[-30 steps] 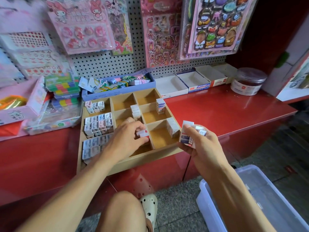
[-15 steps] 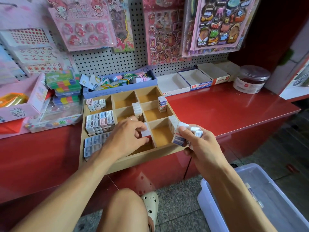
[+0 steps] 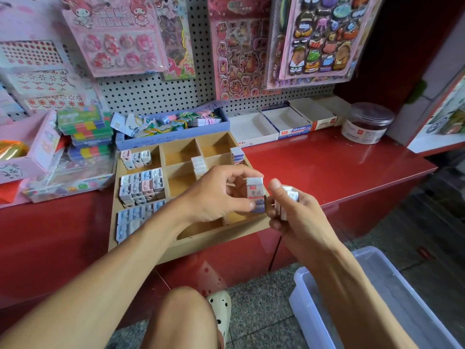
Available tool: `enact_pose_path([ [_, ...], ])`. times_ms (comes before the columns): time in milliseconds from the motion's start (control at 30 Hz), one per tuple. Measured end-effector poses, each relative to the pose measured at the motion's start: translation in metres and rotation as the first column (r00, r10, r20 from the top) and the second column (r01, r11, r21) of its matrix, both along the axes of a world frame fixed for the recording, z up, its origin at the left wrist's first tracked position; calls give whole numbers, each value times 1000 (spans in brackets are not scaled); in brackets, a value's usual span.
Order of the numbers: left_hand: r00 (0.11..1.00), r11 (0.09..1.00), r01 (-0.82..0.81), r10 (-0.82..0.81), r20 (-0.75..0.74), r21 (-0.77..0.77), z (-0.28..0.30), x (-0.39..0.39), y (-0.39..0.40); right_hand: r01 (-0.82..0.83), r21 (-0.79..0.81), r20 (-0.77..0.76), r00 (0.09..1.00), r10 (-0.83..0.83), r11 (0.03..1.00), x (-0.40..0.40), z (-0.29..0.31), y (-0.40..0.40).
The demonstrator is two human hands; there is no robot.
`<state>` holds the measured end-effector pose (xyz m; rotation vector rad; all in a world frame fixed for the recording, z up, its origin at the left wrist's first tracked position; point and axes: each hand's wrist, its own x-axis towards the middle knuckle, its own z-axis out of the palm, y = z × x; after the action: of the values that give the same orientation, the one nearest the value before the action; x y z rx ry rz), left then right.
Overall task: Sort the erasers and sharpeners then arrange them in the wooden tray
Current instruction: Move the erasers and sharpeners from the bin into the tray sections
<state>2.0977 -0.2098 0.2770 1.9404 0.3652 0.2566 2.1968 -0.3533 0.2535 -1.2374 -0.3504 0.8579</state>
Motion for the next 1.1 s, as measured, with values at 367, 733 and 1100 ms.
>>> enact_pose_path([
  [367,940,912,-309,336,-57,271,-10,45,55,222,94,-395,903,-168,970,19,0,-4],
  [733,906,747,-307,419,-58,590,-30,88,68,151,-12,-68,986,-152,988,43,-31,-9],
  [1100,901,695,-328,434,-9,640,-49,93,73,82,35,-68,995,-80,996,42,-36,-10],
])
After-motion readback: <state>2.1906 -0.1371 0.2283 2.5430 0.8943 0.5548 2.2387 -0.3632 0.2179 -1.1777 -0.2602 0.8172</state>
